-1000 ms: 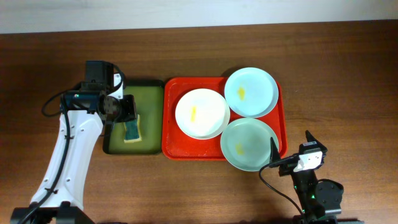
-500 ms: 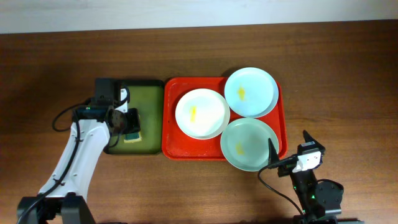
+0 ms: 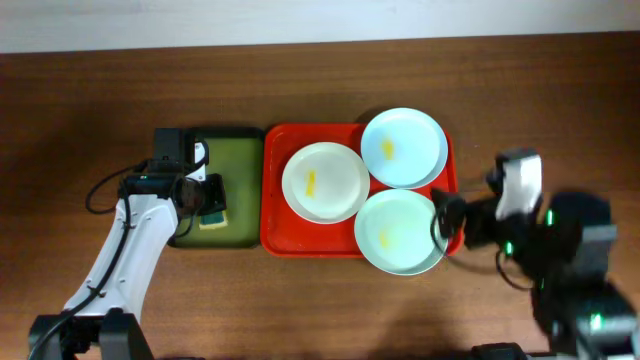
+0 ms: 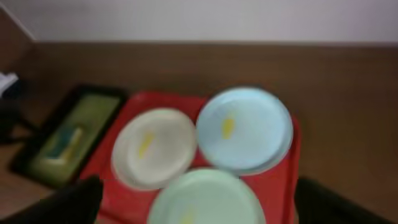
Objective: Clean dirty plates on tray and stack at the side
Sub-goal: 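Reach the right gripper to the white plate rim and grip it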
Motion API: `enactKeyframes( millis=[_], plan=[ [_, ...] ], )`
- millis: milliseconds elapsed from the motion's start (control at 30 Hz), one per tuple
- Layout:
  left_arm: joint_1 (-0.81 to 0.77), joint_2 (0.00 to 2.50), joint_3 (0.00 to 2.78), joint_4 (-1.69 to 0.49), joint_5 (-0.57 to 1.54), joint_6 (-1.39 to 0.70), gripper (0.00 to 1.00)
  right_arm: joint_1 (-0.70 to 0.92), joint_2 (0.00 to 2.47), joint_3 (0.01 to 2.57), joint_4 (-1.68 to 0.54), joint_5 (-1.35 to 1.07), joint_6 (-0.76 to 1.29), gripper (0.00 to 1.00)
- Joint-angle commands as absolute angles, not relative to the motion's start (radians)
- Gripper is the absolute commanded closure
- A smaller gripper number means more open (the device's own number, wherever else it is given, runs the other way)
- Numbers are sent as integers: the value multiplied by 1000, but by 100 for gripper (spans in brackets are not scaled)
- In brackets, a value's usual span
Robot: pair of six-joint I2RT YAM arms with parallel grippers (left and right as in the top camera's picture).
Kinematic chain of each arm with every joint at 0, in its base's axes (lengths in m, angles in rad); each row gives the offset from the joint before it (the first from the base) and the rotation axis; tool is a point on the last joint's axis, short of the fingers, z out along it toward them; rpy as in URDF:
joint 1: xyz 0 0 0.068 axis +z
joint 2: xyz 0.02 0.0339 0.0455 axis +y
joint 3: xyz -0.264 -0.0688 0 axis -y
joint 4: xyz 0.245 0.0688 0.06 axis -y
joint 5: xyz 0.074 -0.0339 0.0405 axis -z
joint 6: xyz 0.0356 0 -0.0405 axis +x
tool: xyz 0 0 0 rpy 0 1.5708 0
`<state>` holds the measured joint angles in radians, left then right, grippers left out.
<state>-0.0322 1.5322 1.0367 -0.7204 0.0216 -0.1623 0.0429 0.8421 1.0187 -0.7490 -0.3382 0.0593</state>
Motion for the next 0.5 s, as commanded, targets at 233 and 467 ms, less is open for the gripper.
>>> enactKeyframes(
  millis=[233, 467],
  plan=[
    [77, 1611, 1147, -848, 139, -164, 93, 47, 1382, 1304, -818, -757, 195, 32],
    [76, 1760, 1317, -1013, 161, -164, 76, 332, 1678, 1304, -732, -96, 294, 34]
  ],
)
